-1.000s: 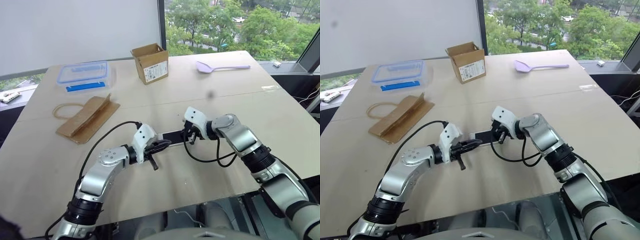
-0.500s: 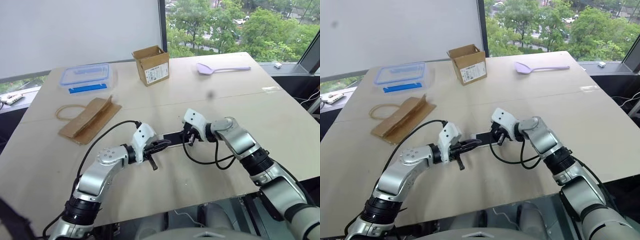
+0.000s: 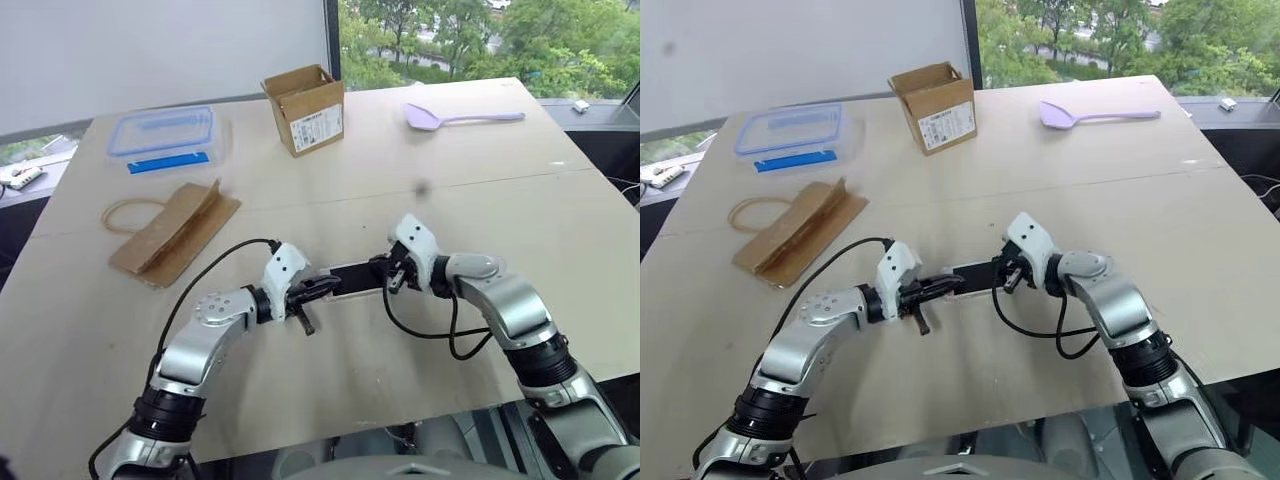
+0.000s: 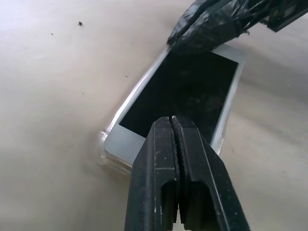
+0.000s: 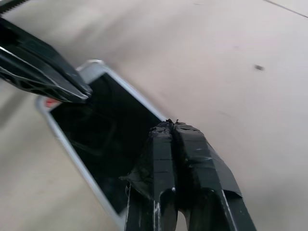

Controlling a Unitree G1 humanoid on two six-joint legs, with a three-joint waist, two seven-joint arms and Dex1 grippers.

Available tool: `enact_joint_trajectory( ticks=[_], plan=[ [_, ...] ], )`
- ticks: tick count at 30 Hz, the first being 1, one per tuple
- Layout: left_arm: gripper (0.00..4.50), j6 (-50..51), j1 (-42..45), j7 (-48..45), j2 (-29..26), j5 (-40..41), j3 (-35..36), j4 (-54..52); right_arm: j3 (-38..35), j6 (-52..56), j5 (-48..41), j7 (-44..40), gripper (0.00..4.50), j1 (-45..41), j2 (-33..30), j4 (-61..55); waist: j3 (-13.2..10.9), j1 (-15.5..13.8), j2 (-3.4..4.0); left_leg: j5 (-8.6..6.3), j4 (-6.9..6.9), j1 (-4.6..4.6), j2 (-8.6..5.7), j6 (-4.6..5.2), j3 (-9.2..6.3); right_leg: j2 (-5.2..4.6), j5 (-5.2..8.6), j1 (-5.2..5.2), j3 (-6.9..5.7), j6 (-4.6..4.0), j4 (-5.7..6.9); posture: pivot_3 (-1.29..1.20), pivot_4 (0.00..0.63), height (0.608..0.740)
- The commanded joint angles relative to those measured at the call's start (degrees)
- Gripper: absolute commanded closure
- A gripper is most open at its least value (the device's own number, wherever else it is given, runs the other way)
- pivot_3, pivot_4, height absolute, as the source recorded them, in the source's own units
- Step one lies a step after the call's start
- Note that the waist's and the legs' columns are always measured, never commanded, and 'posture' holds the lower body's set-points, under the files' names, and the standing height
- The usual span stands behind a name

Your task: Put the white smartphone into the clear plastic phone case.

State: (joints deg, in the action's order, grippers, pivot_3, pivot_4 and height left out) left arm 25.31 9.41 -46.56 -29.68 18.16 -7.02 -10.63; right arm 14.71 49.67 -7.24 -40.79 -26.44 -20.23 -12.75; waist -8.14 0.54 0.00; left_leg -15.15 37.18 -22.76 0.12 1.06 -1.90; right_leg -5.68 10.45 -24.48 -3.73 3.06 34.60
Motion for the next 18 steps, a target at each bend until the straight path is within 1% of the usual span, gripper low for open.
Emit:
enact_joint_trajectory(
  ticks=[1, 3, 5, 7, 9, 12, 15, 18],
  plan=[
    [4.44, 0.98, 0.2, -0.3, -0.6, -0.31, -0.57, -0.97, -1.35, 4.59, -0.89, 1.4, 4.47, 0.5, -2.02, -3.49, -0.18, -0.03, -0.09, 0.0, 0.0, -0.01, -0.01, 0.0, 0.01, -0.01, 0.0, 0.0, 0.0, 0.01, 0.0, 0.0, 0.15, 0.74],
    [4.44, 1.46, 0.47, -0.24, -0.7, -0.18, -0.56, -1.3, -1.49, 6.52, -1.36, 1.74, 4.47, 0.2, -3.08, -5.09, -0.42, -0.07, -0.15, 0.0, 0.02, -0.05, -0.01, 0.01, -0.02, -0.01, 0.15, -0.01, -0.04, 0.23, -0.01, 0.0, 0.15, 0.74],
    [4.44, 1.98, 0.61, 0.02, -0.59, 0.21, -0.3, -2.0, -0.48, 6.93, -1.11, 1.77, 4.47, 0.21, -4.82, -6.15, -0.7, -0.08, -0.19, -0.01, 0.02, -0.05, 0.0, 0.01, -0.05, -0.01, 0.2, -0.01, -0.08, 0.22, 0.0, 0.0, 0.15, 0.74],
    [4.44, 4.08, 0.89, 1.89, 0.92, 3.17, 2.67, -3.64, -1.19, 7.12, -1.88, 1.82, 4.47, 0.81, -5.94, -7.83, -0.96, -0.04, -0.24, 0.0, 0.03, -0.05, 0.0, 0.01, -0.05, -0.01, 0.21, -0.02, -0.11, 0.22, 0.05, 0.0, 0.15, 0.74],
    [4.44, 5.21, 0.54, 2.7, 0.96, 4.37, 4.46, -4.35, -1.95, 7.56, -2.77, 1.87, 4.47, 1.27, -6.6, -9.29, -1.29, 0.03, -0.4, 0.0, 0.06, -0.06, 0.02, 0.01, -0.08, 0.0, 0.17, -0.05, -0.12, 0.27, 0.14, 0.0, 0.15, 0.74],
    [4.44, 4.15, -1.18, 1.93, -0.36, 3.99, 5.08, -4.88, -2.57, 8.26, -3.7, 2.25, 4.47, 1.64, -7.31, -10.48, -1.64, 0.37, -0.44, 0.01, 0.07, -0.13, 0.07, 0.0, -0.05, 0.09, 0.17, -0.17, -0.09, 0.27, 0.2, 0.0, 0.15, 0.74],
    [4.44, 5.19, -2.22, 3.28, 0.11, 6.1, 8.23, -5.59, -2.26, 8.52, -3.89, 2.36, 4.47, 2.37, -8.65, -11.63, -1.68, 0.31, -0.49, 0.01, 0.07, -0.14, 0.07, -0.01, -0.01, 0.11, 0.16, -0.21, 0.0, 0.25, 0.21, 0.0, 0.15, 0.74],
    [4.44, 4.94, -4.03, 2.64, -1.59, 6.2, 10.18, -5.0, -1.96, 8.49, -4.23, 2.84, 4.47, 2.64, -9.25, -12.24, -1.73, 0.25, -0.57, 0.01, 0.08, -0.15, 0.07, 0.0, -0.01, 0.1, 0.16, -0.2, 0.0, 0.25, 0.18, 0.0, 0.15, 0.74]
  ],
)
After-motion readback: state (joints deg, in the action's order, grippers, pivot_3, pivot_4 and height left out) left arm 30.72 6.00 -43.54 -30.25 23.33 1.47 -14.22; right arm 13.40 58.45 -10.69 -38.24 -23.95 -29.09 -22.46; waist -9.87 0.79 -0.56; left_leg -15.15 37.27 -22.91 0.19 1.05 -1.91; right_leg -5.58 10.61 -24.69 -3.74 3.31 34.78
